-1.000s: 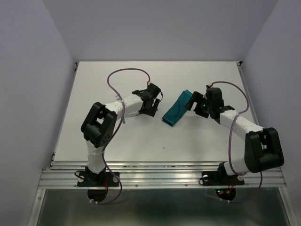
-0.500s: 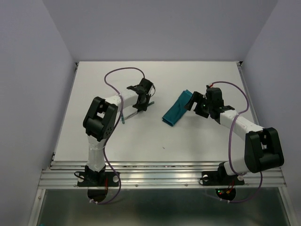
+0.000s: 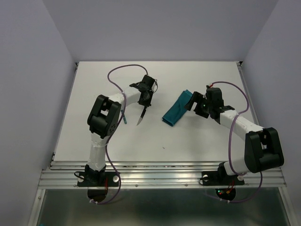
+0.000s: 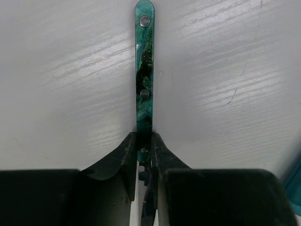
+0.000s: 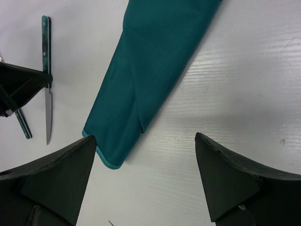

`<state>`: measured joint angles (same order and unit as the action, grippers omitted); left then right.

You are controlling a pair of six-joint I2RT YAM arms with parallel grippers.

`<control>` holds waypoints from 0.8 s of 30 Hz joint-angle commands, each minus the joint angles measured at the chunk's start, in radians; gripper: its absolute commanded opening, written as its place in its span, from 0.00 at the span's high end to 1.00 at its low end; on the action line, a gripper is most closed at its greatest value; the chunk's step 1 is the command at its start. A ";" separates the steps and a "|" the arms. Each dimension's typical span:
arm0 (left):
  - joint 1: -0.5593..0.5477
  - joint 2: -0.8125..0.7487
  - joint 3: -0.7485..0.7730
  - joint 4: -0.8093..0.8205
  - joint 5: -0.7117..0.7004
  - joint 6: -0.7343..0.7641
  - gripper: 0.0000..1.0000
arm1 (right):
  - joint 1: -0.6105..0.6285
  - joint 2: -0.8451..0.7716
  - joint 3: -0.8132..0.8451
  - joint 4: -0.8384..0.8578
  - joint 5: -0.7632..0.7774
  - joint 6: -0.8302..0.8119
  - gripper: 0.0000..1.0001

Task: Fold the napkin into a case and place the utensils inside
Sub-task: Pick up the knife from the center of the board, then stuff the knife into the folded napkin.

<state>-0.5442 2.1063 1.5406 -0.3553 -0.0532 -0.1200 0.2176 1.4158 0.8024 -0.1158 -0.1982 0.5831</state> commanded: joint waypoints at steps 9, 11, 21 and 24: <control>-0.094 -0.092 -0.120 0.027 -0.002 -0.110 1.00 | 0.009 0.057 0.070 -0.010 0.055 -0.031 0.09; -0.097 -0.118 -0.155 0.038 0.010 -0.124 1.00 | 0.009 0.124 0.128 -0.012 0.138 -0.043 0.13; -0.099 -0.267 -0.214 0.073 0.142 -0.125 1.00 | -0.044 0.371 0.406 -0.021 0.299 -0.043 0.57; -0.103 -0.284 -0.206 0.072 0.179 -0.121 1.00 | -0.067 0.419 0.455 -0.019 0.307 -0.020 0.57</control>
<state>-0.6449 1.9121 1.3281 -0.2955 0.0578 -0.2413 0.1902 1.7981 1.1820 -0.1493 0.0387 0.5461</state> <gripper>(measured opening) 0.240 0.430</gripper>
